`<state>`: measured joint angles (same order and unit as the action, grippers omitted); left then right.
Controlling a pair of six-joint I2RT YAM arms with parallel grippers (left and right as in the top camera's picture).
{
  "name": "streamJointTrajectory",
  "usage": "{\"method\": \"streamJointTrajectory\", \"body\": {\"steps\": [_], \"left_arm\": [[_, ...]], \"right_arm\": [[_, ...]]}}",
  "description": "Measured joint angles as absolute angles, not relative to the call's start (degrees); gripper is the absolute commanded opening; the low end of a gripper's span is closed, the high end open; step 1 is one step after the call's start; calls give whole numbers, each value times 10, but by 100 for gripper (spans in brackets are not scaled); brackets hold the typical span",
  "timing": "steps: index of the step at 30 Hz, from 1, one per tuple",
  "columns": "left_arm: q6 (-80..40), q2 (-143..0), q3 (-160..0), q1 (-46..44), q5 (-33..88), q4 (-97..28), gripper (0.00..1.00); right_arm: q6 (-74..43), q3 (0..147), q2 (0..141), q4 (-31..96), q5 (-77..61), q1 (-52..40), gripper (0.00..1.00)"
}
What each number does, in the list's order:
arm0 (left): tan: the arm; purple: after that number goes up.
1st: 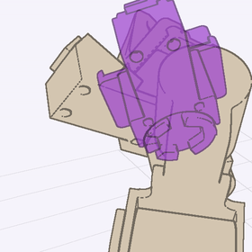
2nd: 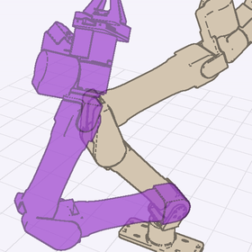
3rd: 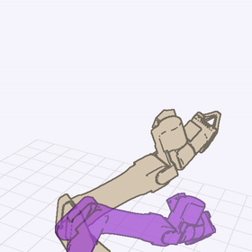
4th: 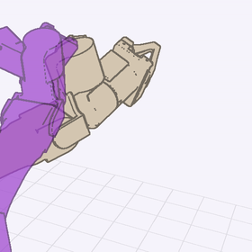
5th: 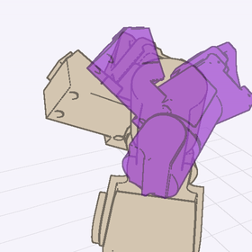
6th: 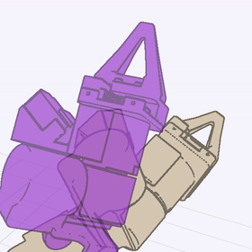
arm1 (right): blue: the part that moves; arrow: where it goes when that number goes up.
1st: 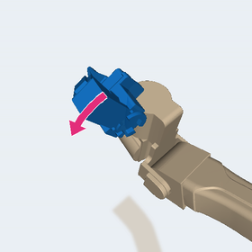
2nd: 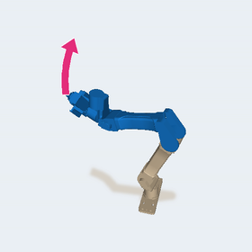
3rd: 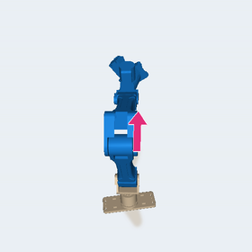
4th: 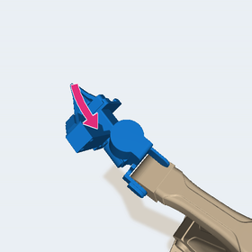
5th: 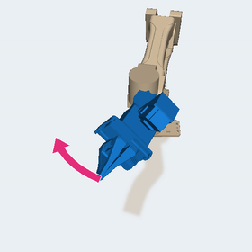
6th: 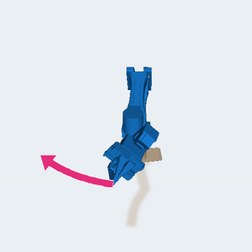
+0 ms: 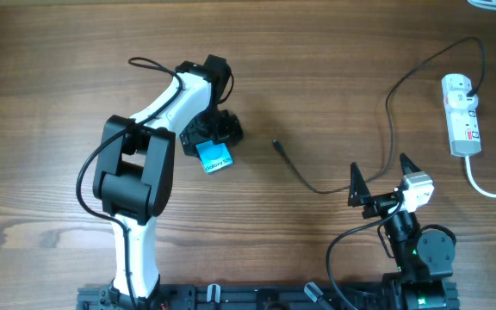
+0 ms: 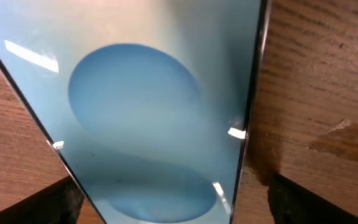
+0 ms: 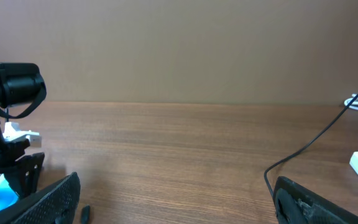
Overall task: Plug charger to phone and switch on socket
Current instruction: 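Lift the phone with the left gripper and tilt it upright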
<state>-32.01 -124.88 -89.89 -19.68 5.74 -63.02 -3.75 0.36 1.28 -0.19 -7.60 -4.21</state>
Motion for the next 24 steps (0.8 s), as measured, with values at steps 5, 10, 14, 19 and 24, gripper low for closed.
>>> {"method": "streamJointTrajectory", "body": {"steps": [5,10,14,19,24], "left_arm": [[-325,-1249,-898,-198,57,-628,94],[-332,-1248,-898,-198,53,-630,90],[-345,-1248,-898,-198,55,-619,71],[-351,-1246,-898,-199,49,-612,66],[-351,-1245,-897,-199,48,-612,63]], "right_arm": [[-37,4,13,-2,-76,-42,100],[-37,4,13,-2,-76,-42,100],[-37,4,13,-2,-76,-42,100],[-37,4,13,-2,-76,-42,100],[-37,4,13,-2,-76,-42,100]]}}
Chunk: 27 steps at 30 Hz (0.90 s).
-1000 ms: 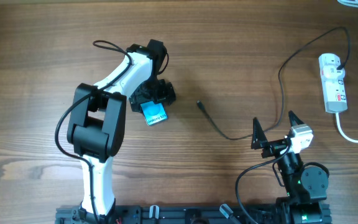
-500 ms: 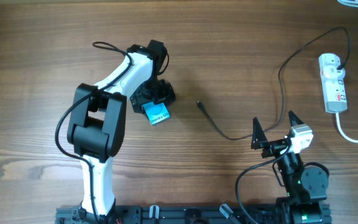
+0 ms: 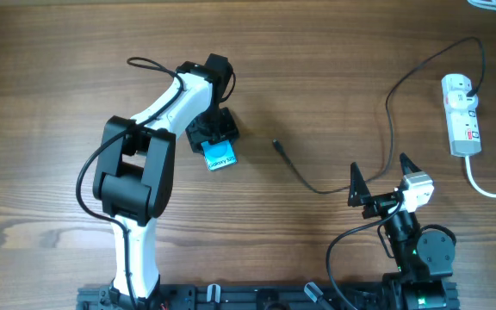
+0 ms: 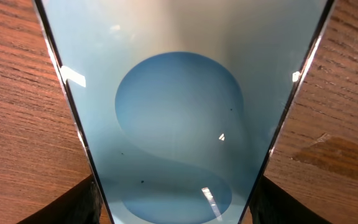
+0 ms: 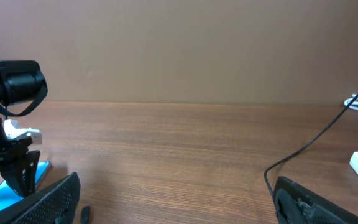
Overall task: Plug charger to phone and switch on socket
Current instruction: 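Lift the phone with the left gripper and tilt it upright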
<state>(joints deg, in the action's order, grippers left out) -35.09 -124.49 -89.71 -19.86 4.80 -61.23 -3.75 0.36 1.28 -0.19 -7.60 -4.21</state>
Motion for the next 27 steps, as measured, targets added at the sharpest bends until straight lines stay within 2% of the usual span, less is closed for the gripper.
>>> {"method": "streamJointTrajectory", "body": {"steps": [13,27], "left_arm": [[-355,-1226,-884,-199,24,-605,61],[-355,-1127,-882,-199,29,-631,63]], "right_arm": [[-37,4,13,-2,-76,-42,100],[-37,4,13,-2,-76,-42,100]]}}
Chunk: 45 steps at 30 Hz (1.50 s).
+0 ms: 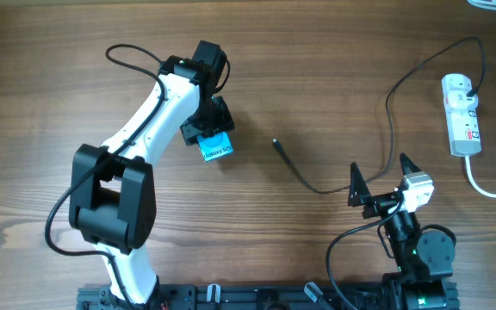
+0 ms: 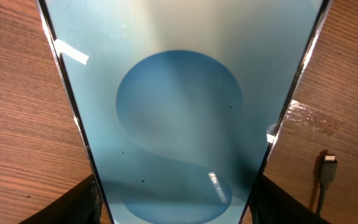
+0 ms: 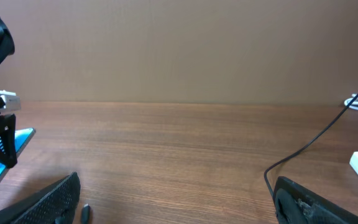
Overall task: Plug charger to phone and switch on socket
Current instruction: 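Lift the phone with the left gripper and tilt it upright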
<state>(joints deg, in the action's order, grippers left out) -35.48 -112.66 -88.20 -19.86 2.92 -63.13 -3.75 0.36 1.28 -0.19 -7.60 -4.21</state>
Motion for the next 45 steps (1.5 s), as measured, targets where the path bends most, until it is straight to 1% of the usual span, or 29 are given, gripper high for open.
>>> {"method": "streamJointTrajectory", "body": {"steps": [19,30,34,45], "left_arm": [[-343,-1127,-882,-201,84,-641,63],[-342,-1127,-882,-248,91,-646,63],[-342,-1127,-882,-262,112,-646,63],[-346,-1127,-882,-266,134,-632,63]], "right_arm": [[-37,4,13,-2,-76,-42,100],[-37,4,13,-2,-76,-42,100],[-37,4,13,-2,-76,-42,100],[-37,4,13,-2,-76,-42,100]]}}
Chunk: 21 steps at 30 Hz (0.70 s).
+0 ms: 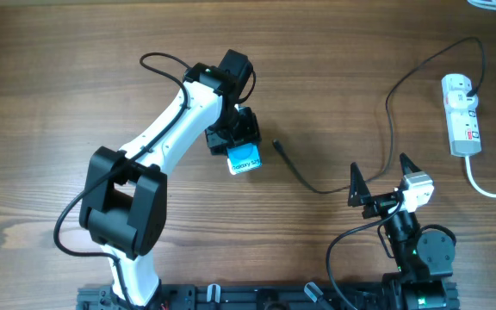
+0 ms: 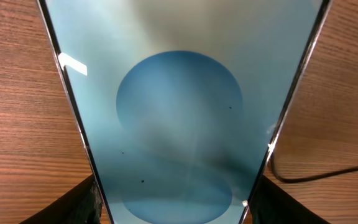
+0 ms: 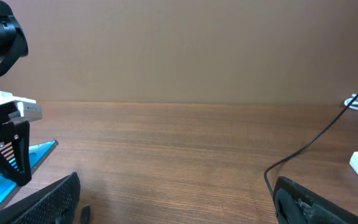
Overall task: Plug charger to phone and switch on socket
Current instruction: 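Lift the phone with the left gripper and tilt it upright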
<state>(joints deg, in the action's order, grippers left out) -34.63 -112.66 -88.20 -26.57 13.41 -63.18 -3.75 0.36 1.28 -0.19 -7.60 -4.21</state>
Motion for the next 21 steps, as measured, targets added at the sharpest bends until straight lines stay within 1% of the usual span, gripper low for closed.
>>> {"method": "streamJointTrajectory", "body": {"steps": [21], "left_arm": [[-347,-1127,-882,-266,134,-626,62]], "right_arm": [[-37,4,13,-2,-76,-42,100]]}}
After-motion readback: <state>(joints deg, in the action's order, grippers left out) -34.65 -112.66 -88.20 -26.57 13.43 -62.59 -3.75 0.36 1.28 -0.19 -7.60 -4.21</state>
